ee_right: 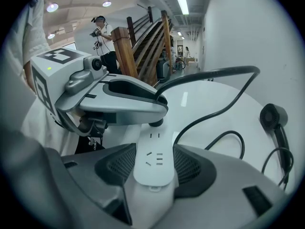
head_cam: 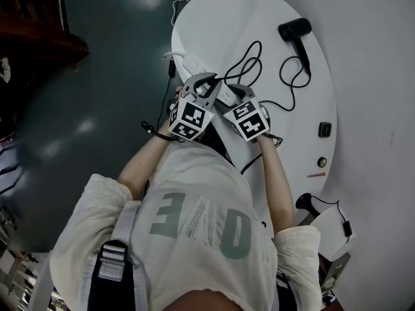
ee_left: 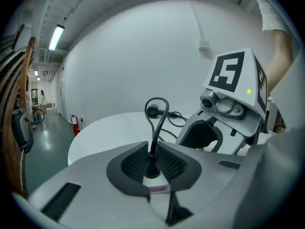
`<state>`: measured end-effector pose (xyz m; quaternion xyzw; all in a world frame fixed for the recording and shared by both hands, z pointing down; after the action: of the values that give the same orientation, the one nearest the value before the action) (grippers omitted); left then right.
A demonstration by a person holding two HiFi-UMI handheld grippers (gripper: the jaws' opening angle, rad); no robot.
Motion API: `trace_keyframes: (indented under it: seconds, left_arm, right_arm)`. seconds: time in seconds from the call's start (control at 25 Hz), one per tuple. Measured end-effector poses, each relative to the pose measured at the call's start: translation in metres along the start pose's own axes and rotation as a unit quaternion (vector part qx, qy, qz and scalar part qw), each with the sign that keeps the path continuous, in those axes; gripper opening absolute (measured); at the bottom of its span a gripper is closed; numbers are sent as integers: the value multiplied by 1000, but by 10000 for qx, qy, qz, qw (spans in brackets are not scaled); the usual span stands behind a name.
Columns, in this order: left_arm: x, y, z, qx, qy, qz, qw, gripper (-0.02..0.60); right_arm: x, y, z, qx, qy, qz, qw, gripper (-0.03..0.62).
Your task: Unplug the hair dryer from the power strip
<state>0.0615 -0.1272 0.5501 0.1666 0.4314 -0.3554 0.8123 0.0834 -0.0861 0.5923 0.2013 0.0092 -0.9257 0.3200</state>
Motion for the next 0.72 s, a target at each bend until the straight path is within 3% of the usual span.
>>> trace_keyframes:
  seconds: [0.32, 0.72]
  left_arm:
    - [2, -1, 0, -81, -101, -11, 9999, 52]
    - [25, 11, 1, -463, 85, 802, 9957, 49]
  right_arm:
    - [-1, -1, 2, -26, -222, -164, 9996, 252]
    - [-4, 9, -2, 59, -420, -117, 9990, 253]
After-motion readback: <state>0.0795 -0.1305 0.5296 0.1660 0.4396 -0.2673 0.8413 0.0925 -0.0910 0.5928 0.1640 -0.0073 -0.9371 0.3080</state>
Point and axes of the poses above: the fingertips, and each gripper's own axes: z forward along the fingers, y to its right, x out of its top, the point moved 1 cm from there along -z, backward along the fingers, and after that the axes turned 10 degrees about -y, right-handed, at the moved point
